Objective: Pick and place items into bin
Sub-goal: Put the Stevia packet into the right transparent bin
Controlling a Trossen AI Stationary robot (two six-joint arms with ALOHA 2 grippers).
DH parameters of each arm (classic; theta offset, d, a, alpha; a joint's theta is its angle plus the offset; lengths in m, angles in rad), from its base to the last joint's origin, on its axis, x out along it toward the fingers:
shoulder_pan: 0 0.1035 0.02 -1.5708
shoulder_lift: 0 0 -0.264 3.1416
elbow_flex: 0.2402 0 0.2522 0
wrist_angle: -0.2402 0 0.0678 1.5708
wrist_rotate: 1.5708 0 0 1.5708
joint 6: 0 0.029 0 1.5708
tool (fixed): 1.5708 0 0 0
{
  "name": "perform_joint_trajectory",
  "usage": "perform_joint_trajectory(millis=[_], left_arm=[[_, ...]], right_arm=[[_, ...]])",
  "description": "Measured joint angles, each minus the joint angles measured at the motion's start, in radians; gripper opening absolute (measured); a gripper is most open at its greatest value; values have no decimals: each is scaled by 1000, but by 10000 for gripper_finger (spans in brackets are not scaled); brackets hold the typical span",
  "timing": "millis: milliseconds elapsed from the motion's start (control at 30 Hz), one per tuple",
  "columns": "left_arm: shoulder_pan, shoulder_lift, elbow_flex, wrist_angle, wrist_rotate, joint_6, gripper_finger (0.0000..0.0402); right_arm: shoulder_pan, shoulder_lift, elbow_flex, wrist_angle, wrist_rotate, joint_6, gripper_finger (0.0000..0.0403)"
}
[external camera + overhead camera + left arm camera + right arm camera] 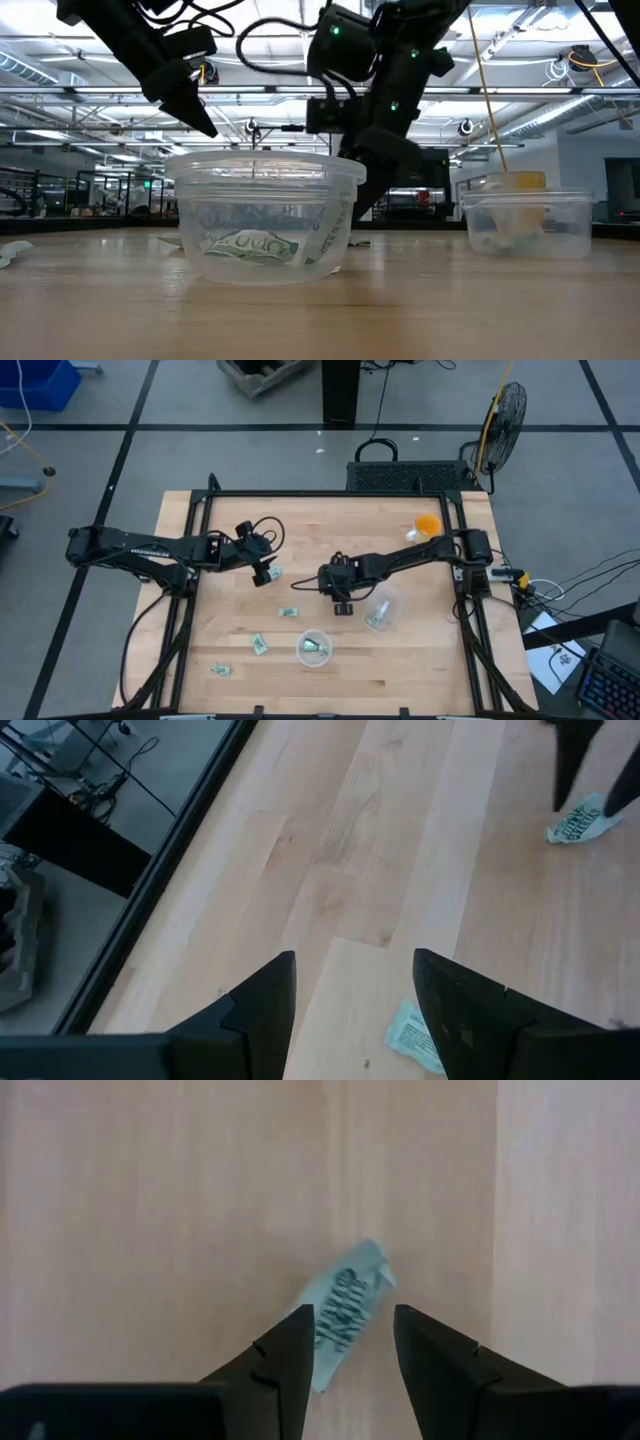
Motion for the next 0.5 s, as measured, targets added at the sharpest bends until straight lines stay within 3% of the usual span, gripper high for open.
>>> perform_joint_trajectory(millis=[133,300,500], left_arm=[[0,0,0,0,0,0,209],[0,0,0,-2,12,4,209],[0,0,0,-2,13,5,209]], right_arm=[[-26,27,0,-7,-13,31,132],[-48,40,1,1,-123,50,132],[-49,40,1,13,-125,34,120]])
